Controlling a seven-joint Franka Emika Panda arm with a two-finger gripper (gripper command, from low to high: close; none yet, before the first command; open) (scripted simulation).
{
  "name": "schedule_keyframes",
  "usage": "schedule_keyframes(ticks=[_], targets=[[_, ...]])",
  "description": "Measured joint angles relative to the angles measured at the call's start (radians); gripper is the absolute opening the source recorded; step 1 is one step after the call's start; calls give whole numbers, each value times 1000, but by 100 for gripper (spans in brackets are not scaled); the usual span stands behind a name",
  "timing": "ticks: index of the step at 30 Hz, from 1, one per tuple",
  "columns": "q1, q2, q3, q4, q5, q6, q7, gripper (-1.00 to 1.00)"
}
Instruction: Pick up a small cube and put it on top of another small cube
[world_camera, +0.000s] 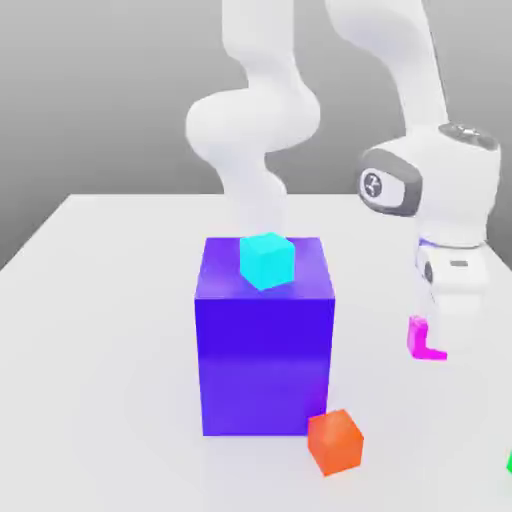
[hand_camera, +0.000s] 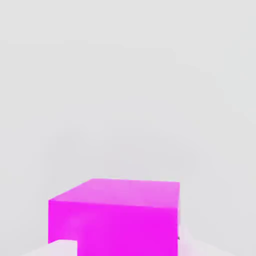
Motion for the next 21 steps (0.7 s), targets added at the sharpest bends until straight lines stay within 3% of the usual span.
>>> schedule_keyframes(ticks=[13, 17, 18, 21], targets=[[-12, 224, -29, 471, 25, -247, 90, -100], [-13, 340, -35, 530, 30, -189, 99, -100], [-12, 371, -35, 533, 30, -162, 100, 100], [-13, 371, -35, 533, 30, -162, 100, 100]])
